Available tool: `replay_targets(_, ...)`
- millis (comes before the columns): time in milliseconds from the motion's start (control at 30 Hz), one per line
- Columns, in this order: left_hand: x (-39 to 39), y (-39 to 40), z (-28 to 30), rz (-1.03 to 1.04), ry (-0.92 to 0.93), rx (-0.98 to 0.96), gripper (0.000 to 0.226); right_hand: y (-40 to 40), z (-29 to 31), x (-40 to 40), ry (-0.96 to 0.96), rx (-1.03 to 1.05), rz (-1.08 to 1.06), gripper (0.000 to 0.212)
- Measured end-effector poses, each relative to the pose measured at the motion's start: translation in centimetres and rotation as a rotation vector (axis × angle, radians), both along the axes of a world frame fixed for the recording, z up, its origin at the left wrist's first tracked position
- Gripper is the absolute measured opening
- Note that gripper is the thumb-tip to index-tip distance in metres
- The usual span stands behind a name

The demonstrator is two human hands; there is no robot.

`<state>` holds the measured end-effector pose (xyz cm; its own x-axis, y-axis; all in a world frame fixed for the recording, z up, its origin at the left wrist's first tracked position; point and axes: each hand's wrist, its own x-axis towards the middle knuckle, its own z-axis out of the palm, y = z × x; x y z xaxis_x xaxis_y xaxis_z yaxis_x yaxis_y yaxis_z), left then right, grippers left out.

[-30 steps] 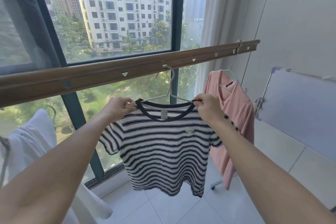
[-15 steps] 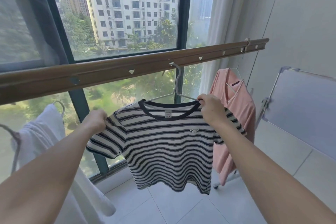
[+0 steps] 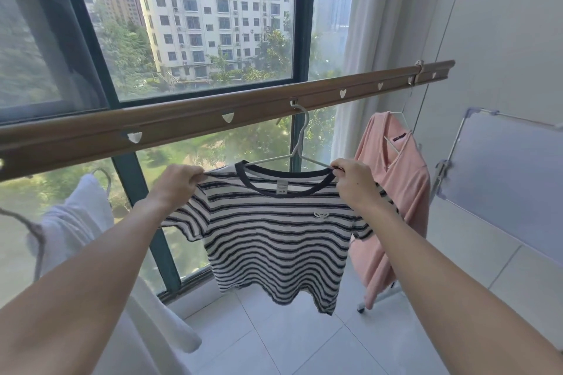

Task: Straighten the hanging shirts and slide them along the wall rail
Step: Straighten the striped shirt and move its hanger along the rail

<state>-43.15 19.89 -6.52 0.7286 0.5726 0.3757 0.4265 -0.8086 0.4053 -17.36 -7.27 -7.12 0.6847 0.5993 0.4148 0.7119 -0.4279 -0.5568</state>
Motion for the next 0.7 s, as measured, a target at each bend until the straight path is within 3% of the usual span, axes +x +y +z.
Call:
replay_targets(133,0.2,0.4,-0.4,0.050,0.014,-0.204,0.022,-0.3,0.2,0.3,0.004,0.013,-0.010,0.020)
replay_targets(333,0.2,-0.1,0.1,-0.010,0.178,-0.385,0.014,-0.6,0.9,0.4,-0.002,0.026,-0.023,0.015)
replay_targets(600,-0.2,-0.6,-0.1,-0.006,0.269,-0.317,0.024,-1.2,0.6,0.7,0.023,-0.019,-0.011,0.019)
replay_targets(700,-1.0,-0.2,-0.9,0.055,0.367,-0.276,0.049,-1.5,0.6,0.6,0.031,-0.018,-0.003,0.019)
